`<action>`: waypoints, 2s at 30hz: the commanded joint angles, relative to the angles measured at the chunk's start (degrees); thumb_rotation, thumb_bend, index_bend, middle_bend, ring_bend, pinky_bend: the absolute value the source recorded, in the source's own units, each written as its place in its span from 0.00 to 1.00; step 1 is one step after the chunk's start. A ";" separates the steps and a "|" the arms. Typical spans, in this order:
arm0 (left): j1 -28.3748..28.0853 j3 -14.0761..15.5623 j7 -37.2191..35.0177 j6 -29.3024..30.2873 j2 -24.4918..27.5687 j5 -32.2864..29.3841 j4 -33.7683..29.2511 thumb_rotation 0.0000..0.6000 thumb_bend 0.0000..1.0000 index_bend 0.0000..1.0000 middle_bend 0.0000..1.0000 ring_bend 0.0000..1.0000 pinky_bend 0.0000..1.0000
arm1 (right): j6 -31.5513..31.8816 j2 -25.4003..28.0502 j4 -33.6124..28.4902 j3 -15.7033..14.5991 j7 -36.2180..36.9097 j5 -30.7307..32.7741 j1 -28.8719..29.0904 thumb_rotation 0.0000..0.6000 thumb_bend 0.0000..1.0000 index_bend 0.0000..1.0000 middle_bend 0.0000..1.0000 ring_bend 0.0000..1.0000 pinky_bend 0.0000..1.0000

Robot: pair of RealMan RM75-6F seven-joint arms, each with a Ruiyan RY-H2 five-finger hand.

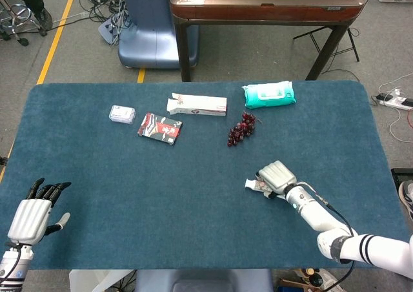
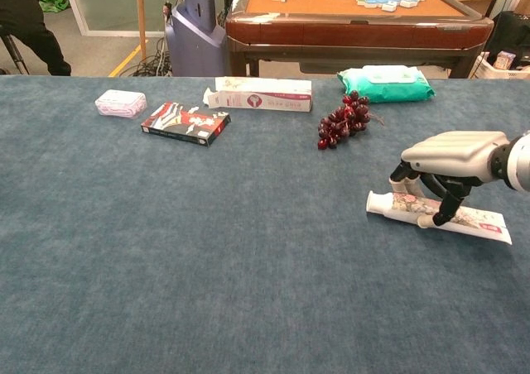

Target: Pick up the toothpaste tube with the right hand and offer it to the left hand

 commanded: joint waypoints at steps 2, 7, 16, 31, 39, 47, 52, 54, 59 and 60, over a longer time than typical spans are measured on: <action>-1.82 -0.26 0.16 -1.89 0.97 0.95 -0.75 1.00 0.25 0.19 0.27 0.23 0.05 | -3.16 2.07 -1.53 0.74 2.20 0.70 2.09 1.00 1.00 0.71 0.69 0.64 0.58; -4.64 -0.81 -0.70 -4.79 2.04 1.95 -1.15 1.00 0.25 0.19 0.28 0.23 0.05 | -6.20 4.89 -3.93 2.04 6.11 -0.58 4.07 1.00 1.00 0.75 0.72 0.67 0.61; -12.40 -1.79 -4.61 -12.84 3.36 4.99 -0.56 1.00 0.25 0.19 0.34 0.30 0.06 | -14.55 10.95 -9.16 4.99 11.96 -4.64 10.33 1.00 1.00 0.78 0.74 0.70 0.64; -26.25 -0.67 -8.55 -26.44 1.34 11.30 1.77 1.00 0.25 0.17 0.48 0.41 0.15 | -18.85 10.55 -10.57 2.17 7.80 -5.83 22.64 1.00 1.00 0.79 0.75 0.72 0.65; -31.49 -0.29 -6.13 -31.85 -0.07 11.64 -0.93 1.00 0.25 0.13 0.51 0.43 0.16 | -16.52 7.51 -8.32 1.26 6.51 -4.44 26.06 1.00 1.00 0.79 0.75 0.73 0.65; -35.27 -0.86 -2.45 -37.12 -1.21 8.16 -3.68 1.00 0.25 0.13 0.55 0.47 0.18 | -15.20 4.83 -6.67 0.33 5.93 -3.04 28.57 1.00 1.00 0.80 0.75 0.74 0.65; -37.37 -1.44 -0.47 -40.06 -1.34 5.47 -4.50 1.00 0.25 0.13 0.58 0.49 0.18 | -14.91 3.33 -5.67 -0.37 5.36 -1.43 30.27 1.00 1.00 0.80 0.76 0.74 0.65; -38.12 -1.73 0.39 -40.92 -1.26 4.36 -4.84 1.00 0.25 0.13 0.60 0.51 0.18 | -14.86 2.65 -5.06 -0.80 5.07 -0.49 31.04 1.00 1.00 0.80 0.76 0.74 0.65; -39.39 -2.52 1.93 -41.84 -1.07 1.62 -5.96 1.00 0.25 0.13 0.61 0.52 0.18 | -14.84 0.93 -3.59 -1.94 4.47 1.88 32.93 1.00 1.00 0.81 0.76 0.74 0.65; -39.61 -2.63 2.20 -41.99 -1.07 1.20 -6.08 1.00 0.25 0.13 0.61 0.52 0.18 | -14.80 0.68 -3.41 -2.11 4.37 2.22 33.25 1.00 1.00 0.81 0.76 0.74 0.65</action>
